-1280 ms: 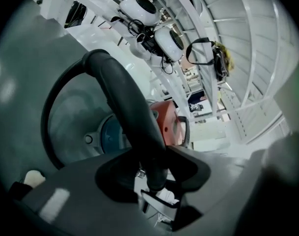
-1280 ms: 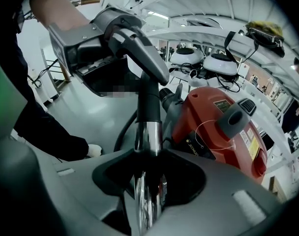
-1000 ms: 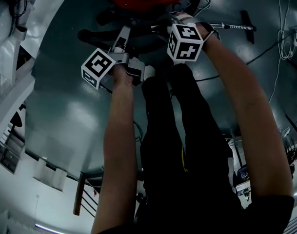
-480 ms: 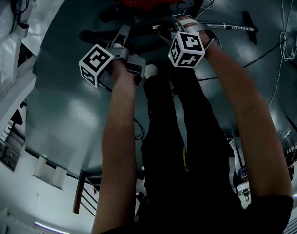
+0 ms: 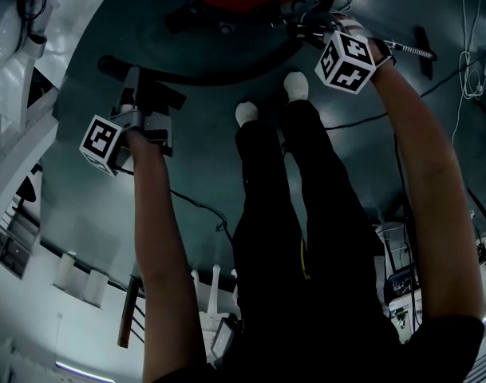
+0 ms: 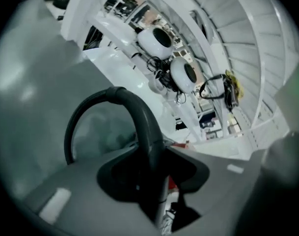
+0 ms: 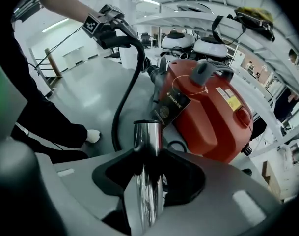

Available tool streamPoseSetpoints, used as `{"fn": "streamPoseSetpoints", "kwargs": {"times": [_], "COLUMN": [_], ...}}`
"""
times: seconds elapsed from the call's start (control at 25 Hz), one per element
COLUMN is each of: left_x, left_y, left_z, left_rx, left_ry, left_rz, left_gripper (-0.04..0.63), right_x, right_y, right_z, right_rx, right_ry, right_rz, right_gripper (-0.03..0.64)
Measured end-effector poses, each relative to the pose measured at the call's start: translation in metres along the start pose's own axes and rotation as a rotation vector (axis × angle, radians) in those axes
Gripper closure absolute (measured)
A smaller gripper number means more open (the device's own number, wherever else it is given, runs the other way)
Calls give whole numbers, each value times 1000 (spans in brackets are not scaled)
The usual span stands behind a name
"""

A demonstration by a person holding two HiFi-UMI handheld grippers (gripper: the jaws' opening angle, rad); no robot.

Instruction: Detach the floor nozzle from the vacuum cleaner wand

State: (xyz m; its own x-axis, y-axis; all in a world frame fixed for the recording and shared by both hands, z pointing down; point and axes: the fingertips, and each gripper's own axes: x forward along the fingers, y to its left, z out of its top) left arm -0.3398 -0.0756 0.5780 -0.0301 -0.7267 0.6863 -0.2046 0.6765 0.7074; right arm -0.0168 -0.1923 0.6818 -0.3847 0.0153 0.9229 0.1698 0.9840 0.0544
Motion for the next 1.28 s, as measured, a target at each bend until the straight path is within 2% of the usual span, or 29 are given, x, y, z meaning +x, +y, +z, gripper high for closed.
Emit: {"fn": "streamPoseSetpoints", "kwargs": {"times": [0.16, 0.24, 0.6, 1.04, 1.28], "left_x": [8, 15, 30, 66, 81], "left_y": [-12, -19, -34, -54, -72], "left_z": [-35, -48, -63, -111, -119], "left_rx": [104, 130, 131, 221, 265], "left_ry": [50, 62, 70, 143, 89], "left_rz": [-29, -40, -48, -34, -39], "left_gripper": [436, 436, 434, 434, 431], "right_x": [5, 7, 9, 17, 21], "right_y": [14, 17, 20, 11, -1], "right_z": [5, 6, 6, 18, 19], "right_rx": [-6, -10, -2, 18, 36], "right_ry": [0, 1, 6, 4, 19], "right_rz": [7, 8, -3, -35, -56], "right_gripper": [449, 449, 448, 448, 448]}}
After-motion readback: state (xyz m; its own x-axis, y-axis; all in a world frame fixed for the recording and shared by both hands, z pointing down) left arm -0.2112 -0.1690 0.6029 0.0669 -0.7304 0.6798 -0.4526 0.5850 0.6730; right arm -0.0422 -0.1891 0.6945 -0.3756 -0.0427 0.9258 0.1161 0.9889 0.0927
